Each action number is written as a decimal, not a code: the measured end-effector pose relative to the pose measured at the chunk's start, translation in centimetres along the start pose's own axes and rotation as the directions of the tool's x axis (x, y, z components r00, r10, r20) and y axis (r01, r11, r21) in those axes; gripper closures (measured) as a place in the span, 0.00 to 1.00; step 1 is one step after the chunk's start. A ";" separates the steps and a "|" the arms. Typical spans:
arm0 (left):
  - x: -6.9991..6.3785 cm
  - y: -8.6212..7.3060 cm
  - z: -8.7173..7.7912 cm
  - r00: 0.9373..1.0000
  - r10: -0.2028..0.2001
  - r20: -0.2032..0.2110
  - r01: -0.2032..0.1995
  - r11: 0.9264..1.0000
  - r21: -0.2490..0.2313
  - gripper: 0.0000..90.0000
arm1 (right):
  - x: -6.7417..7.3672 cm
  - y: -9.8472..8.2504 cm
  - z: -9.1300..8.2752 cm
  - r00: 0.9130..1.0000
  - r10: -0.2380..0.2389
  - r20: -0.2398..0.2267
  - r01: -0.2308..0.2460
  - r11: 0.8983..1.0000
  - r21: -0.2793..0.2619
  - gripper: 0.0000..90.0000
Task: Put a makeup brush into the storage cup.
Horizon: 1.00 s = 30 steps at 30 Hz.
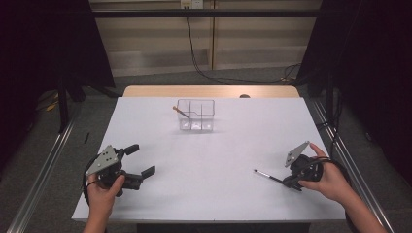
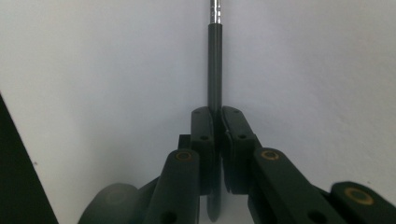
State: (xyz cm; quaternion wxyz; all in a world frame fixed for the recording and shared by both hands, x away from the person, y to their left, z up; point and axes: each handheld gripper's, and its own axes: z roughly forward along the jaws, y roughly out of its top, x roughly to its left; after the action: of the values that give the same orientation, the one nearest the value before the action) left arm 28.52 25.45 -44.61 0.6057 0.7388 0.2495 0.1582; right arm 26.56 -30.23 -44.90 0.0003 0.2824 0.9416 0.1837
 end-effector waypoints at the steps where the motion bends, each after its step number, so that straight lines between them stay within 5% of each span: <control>1: 0.0 0.0 0.0 1.000 0.001 -0.001 -0.001 1.000 0.000 0.00 | 0.0 0.0 0.0 1.000 0.008 -0.015 -0.008 1.000 -0.020 0.94; 6: 0.0 0.0 -0.1 1.000 0.001 -0.004 -0.001 1.000 -0.001 0.00 | 0.0 0.0 0.0 0.999 0.042 -0.019 -0.044 0.993 -0.111 0.94; 10: 0.0 0.0 -0.1 1.000 -0.001 -0.002 0.001 1.000 -0.002 0.00 | 0.0 0.2 0.0 0.998 0.055 -0.026 -0.060 0.975 -0.213 0.94; 16: 0.0 0.0 -0.1 1.000 -0.006 -0.003 0.006 1.000 -0.003 0.00 | 0.1 0.8 -0.1 0.996 0.082 -0.035 -0.089 0.933 -0.349 0.94; 22: 0.0 -0.1 0.0 1.000 -0.008 -0.003 0.008 1.000 -0.004 0.00 | 0.2 1.2 0.1 0.993 0.092 -0.068 -0.113 0.875 -0.471 0.94; 30: 0.0 -0.1 0.0 1.000 -0.006 -0.003 0.006 1.000 -0.004 0.00 | 0.4 1.8 0.0 0.990 0.108 -0.089 -0.140 0.808 -0.572 0.94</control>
State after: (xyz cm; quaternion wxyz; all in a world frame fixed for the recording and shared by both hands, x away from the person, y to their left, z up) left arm 28.52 25.48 -44.69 0.6074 0.7366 0.2523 0.1578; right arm 27.20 -28.59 -44.25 0.0492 0.3250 0.8208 0.4672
